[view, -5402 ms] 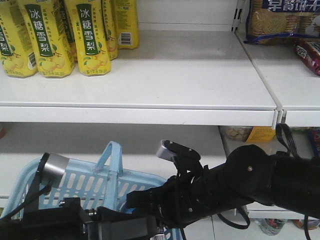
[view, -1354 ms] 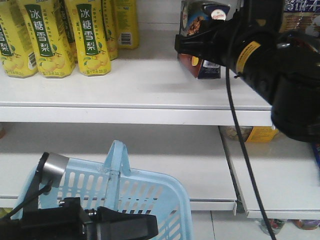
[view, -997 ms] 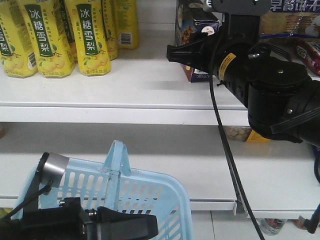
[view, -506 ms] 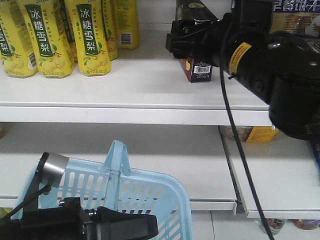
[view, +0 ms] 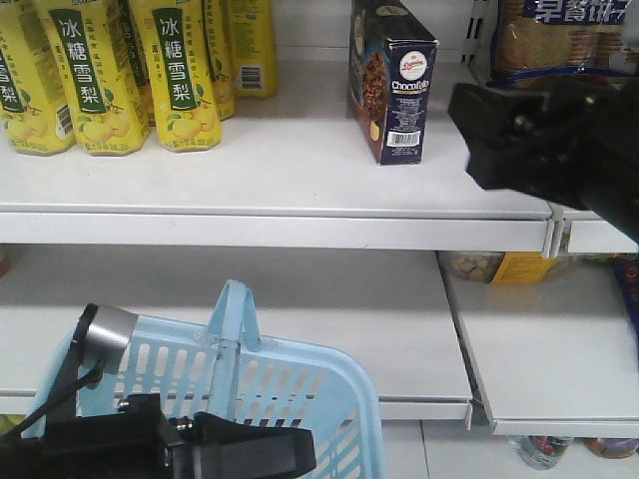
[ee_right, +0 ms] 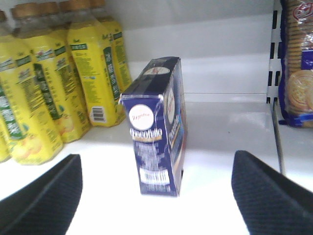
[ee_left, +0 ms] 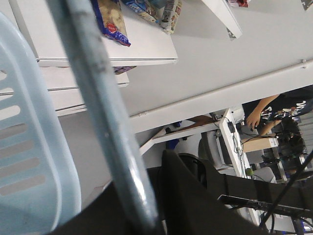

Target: Left arm holds basket, right arm returns cookies

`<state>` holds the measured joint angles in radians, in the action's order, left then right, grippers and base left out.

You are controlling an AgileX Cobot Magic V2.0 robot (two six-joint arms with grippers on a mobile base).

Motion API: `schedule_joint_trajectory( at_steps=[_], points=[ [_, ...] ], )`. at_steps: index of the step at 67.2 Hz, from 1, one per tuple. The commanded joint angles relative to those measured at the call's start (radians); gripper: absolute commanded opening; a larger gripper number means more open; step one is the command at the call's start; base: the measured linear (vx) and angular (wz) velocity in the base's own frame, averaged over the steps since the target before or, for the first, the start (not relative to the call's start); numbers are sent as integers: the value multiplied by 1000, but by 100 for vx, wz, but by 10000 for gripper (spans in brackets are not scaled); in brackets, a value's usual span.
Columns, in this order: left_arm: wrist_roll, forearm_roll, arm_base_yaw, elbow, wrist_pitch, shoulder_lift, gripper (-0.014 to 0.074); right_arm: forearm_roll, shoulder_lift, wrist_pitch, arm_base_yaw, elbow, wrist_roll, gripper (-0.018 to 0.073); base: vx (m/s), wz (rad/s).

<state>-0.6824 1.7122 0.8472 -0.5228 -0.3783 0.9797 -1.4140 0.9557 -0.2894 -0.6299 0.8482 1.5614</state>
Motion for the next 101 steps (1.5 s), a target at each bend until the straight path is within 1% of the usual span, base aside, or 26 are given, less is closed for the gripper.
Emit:
schedule_joint_trajectory(
  at_steps=[1, 15, 24, 35, 48, 55, 58, 60, 73, 101],
  points=[
    [-10, 66, 3, -39, -35, -18, -6, -36, -125, 49, 3, -64, -23, 582, 0, 0],
    [-10, 66, 3, -39, -35, -18, -6, -41, -383, 91, 3, -290, -95, 582, 0, 0],
    [-10, 66, 3, -39, -35, -18, -6, -41, -535, 94, 3, -404, -100, 582, 0, 0],
    [-10, 66, 3, -39, -35, -18, -6, -41, -673, 93, 3, -488, -100, 582, 0, 0],
    [-10, 66, 3, -39, -35, -18, -6, -41, -725, 91, 3, -517, -100, 561, 0, 0],
    [-10, 66, 3, -39, -35, -18, -6, -41, -726, 90, 3, -517, -100, 478, 0, 0],
    [-10, 66, 3, -39, -35, -18, -6, -41, -726, 90, 3, -517, -100, 401, 0, 0],
    [-10, 66, 3, -39, -35, -18, -6, -41, -726, 91, 3, -517, -100, 368, 0, 0],
    [-10, 66, 3, -39, -35, -18, -6, -41, -726, 97, 3, -517, -100, -10, 0, 0],
    [-10, 66, 3, -39, -35, -18, -6, -40, -726, 96, 3, -517, -100, -8, 0, 0]
  ],
)
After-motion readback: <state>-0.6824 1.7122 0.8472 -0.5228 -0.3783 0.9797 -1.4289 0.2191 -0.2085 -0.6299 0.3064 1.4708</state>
